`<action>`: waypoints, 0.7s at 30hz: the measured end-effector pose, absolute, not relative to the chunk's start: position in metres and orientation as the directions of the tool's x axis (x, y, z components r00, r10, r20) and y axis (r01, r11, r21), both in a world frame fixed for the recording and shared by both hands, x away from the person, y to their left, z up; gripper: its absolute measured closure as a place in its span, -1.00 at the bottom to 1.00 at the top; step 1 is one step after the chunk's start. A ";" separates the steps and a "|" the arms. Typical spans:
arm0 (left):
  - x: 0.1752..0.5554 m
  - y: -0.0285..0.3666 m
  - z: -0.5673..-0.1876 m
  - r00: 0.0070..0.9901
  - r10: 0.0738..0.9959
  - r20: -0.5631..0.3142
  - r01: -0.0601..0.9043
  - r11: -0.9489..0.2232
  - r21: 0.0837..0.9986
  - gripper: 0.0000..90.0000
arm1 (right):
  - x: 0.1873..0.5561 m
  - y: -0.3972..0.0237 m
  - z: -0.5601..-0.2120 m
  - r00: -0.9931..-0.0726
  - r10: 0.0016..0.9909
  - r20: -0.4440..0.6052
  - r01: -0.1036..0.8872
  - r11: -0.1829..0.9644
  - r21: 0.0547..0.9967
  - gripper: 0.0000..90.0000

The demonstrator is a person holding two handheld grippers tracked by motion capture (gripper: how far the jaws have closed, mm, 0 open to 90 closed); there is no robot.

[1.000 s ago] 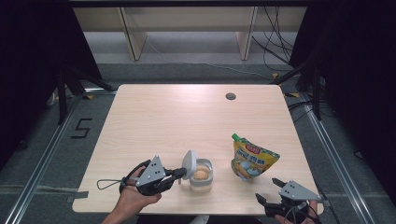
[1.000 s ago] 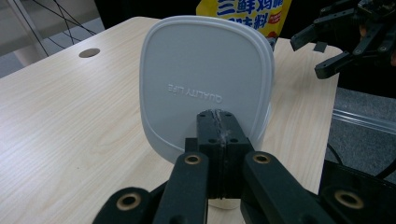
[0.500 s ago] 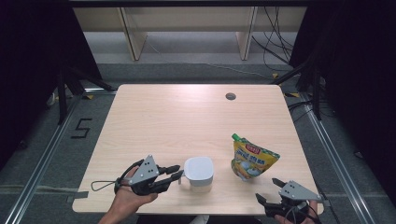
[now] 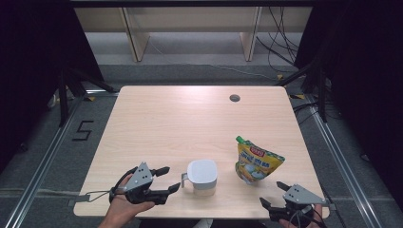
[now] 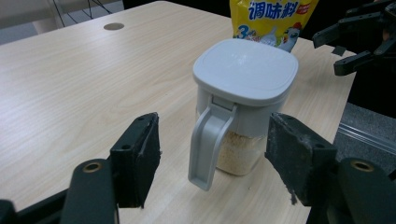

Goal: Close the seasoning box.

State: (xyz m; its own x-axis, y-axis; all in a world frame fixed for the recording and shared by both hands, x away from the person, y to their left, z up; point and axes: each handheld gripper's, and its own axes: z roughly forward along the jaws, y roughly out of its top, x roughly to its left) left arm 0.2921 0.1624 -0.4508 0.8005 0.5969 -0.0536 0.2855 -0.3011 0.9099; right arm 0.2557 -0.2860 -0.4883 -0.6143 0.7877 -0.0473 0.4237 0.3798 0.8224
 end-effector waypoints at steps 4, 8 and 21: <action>0.289 0.164 -0.456 0.801 0.597 -0.054 0.295 -0.314 0.902 -0.29 | 0.257 -0.287 -0.489 -0.620 0.782 -0.065 0.408 0.392 0.825 -0.55; 0.286 0.165 -0.463 0.802 0.593 -0.072 0.315 -0.317 0.895 -0.35 | 0.257 -0.287 -0.489 -0.621 0.781 -0.066 0.408 0.394 0.824 -0.55; 0.283 0.172 -0.484 0.799 0.593 -0.096 0.365 -0.352 0.862 -0.43 | 0.256 -0.286 -0.489 -0.622 0.780 -0.063 0.429 0.407 0.806 -0.56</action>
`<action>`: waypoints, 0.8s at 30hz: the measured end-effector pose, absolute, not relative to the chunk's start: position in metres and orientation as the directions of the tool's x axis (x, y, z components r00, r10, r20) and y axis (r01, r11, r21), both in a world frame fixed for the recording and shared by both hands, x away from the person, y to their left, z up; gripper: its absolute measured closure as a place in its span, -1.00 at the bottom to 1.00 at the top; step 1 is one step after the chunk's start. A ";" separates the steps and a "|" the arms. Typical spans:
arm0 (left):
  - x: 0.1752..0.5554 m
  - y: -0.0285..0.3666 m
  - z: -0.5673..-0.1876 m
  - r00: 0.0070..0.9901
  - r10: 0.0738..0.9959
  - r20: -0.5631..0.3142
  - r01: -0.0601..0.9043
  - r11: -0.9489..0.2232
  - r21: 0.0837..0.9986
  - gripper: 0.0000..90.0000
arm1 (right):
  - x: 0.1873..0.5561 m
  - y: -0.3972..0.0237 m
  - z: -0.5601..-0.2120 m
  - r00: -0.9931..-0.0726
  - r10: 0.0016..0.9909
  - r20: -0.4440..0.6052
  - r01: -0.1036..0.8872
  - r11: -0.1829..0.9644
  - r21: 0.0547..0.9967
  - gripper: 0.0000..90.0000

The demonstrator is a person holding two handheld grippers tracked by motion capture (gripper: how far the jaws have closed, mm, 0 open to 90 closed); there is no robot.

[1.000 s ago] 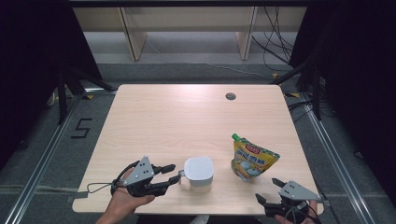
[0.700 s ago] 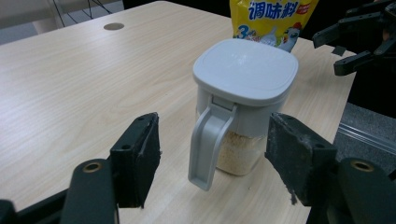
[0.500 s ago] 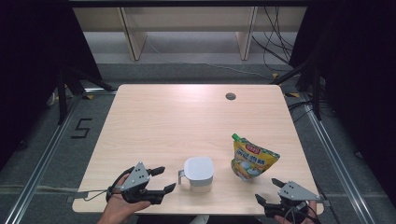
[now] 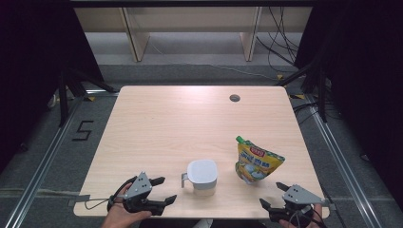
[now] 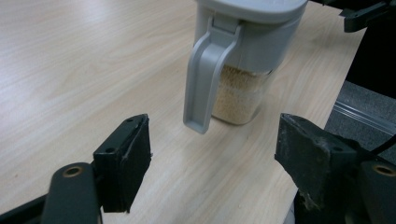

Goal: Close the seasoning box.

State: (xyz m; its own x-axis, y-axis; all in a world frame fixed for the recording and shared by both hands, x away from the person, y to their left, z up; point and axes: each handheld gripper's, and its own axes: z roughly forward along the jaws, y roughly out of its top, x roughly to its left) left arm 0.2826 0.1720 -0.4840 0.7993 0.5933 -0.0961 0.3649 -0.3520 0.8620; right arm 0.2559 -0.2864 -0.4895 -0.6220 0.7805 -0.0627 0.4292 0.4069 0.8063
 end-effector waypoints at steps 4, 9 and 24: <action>0.280 0.171 -0.493 0.805 0.586 -0.094 0.382 -0.390 0.838 -0.45 | 0.257 -0.286 -0.491 -0.624 0.778 -0.068 0.428 0.414 0.804 -0.57; 0.276 0.170 -0.495 0.812 0.577 -0.086 0.375 -0.403 0.835 -0.47 | 0.257 -0.285 -0.491 -0.635 0.771 -0.057 0.439 0.420 0.794 -0.57; 0.278 0.170 -0.495 0.803 0.590 -0.078 0.374 -0.398 0.838 -0.47 | 0.257 -0.285 -0.491 -0.640 0.763 -0.086 0.418 0.440 0.795 -0.57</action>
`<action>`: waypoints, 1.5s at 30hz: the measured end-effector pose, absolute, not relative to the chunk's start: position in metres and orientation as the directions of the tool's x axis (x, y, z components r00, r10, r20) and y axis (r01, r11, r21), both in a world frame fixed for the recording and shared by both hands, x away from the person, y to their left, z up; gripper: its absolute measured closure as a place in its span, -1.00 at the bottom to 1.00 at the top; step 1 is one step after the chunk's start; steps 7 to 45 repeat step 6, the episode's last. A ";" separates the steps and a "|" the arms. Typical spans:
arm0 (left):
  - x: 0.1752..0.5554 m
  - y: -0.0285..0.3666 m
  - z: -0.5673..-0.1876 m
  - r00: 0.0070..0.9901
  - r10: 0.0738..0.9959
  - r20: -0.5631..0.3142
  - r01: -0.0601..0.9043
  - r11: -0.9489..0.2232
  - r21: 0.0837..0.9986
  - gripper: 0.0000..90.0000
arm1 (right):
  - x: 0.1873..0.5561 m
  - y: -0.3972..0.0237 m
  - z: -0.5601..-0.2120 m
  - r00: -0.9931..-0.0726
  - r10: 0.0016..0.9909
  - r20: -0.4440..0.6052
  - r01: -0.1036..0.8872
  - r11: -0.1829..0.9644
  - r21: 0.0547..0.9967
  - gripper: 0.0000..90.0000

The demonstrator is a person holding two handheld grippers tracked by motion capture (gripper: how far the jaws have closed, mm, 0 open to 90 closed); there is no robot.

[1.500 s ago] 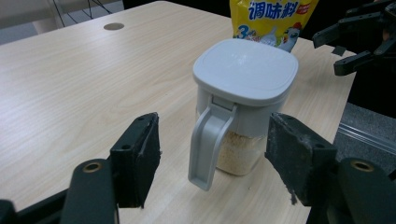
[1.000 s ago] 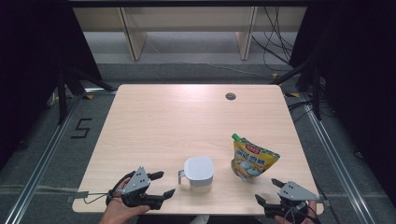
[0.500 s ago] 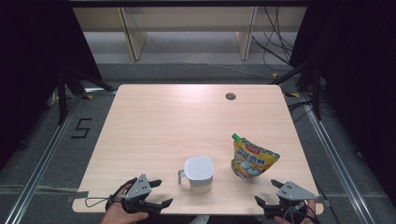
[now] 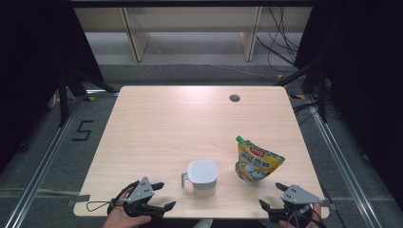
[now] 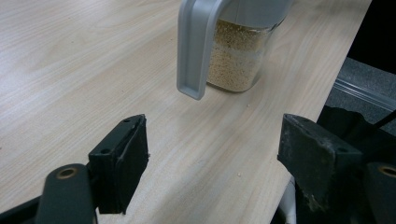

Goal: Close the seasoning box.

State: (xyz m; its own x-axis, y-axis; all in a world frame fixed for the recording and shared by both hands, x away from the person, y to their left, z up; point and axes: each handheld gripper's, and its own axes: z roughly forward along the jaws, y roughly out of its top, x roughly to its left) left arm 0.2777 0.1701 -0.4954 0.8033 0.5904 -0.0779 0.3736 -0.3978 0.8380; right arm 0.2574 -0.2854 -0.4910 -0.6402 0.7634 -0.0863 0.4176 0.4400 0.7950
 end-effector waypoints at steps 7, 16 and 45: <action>0.279 0.169 -0.497 0.800 0.594 -0.083 0.381 -0.396 0.835 -0.47 | 0.257 -0.285 -0.491 -0.638 0.767 -0.074 0.431 0.434 0.791 -0.57; 0.279 0.169 -0.497 0.800 0.594 -0.083 0.381 -0.396 0.835 -0.47 | 0.257 -0.285 -0.491 -0.638 0.767 -0.074 0.431 0.434 0.791 -0.57; 0.279 0.169 -0.497 0.800 0.594 -0.083 0.381 -0.396 0.835 -0.47 | 0.257 -0.285 -0.491 -0.638 0.767 -0.074 0.431 0.434 0.791 -0.57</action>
